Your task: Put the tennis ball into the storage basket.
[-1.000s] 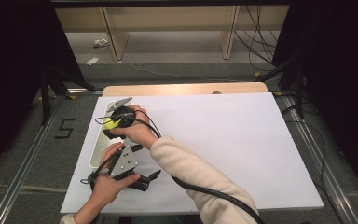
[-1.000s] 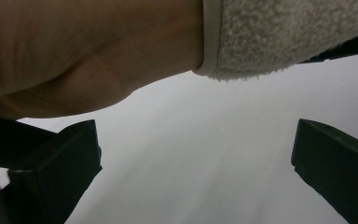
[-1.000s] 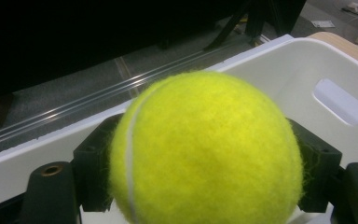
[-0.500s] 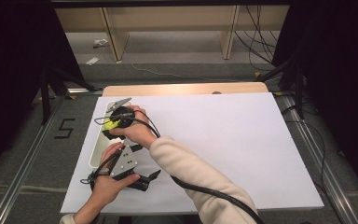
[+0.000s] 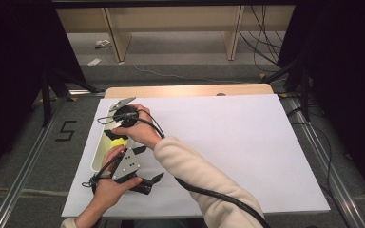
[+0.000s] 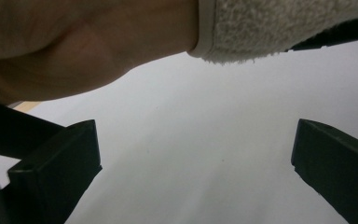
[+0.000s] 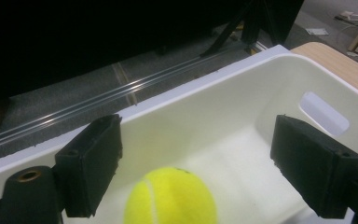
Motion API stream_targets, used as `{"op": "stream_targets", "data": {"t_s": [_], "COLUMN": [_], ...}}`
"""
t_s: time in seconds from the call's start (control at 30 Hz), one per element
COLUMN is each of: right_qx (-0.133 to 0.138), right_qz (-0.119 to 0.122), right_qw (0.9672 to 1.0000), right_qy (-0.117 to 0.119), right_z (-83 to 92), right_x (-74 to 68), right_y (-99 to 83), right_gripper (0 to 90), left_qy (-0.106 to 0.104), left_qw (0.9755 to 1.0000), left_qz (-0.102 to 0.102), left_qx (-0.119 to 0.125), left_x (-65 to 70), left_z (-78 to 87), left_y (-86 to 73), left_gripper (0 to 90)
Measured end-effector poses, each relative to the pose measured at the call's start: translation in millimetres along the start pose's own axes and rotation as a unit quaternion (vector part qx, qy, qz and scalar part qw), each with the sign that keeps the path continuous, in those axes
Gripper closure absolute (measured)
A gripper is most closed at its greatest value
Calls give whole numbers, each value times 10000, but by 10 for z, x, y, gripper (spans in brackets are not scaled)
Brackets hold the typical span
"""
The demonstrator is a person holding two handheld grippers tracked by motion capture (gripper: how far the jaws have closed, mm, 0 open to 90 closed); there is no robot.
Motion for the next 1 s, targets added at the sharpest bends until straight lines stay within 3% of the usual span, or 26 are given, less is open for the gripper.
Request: {"op": "stream_targets", "data": {"t_s": [0.8,1.0], "right_qx": [35,68], "right_qz": [-224,-310], "right_qw": [9996,9991], "right_qy": [-168,-287], "right_z": [336,483], "right_x": [189,297], "right_y": [-191,-275], "right_gripper": [166,166], "left_qy": [-1,7], "left_qw": [10000,10000], "left_qz": [6,4], "left_qx": [-3,-1], "left_x": [-2,-2], "left_z": [0,0], "left_y": [-1,2], "left_gripper": [9,9]}}
Point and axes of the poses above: each handheld gripper's, and its own axes: z roughly backward along the jaws, y roughly out of its top, x roughly to its right, the point moved 8 cm from there along -z, roughly forward along the jaws, and after that the axes turned 12 degrees about z, right-handed, at the moved point
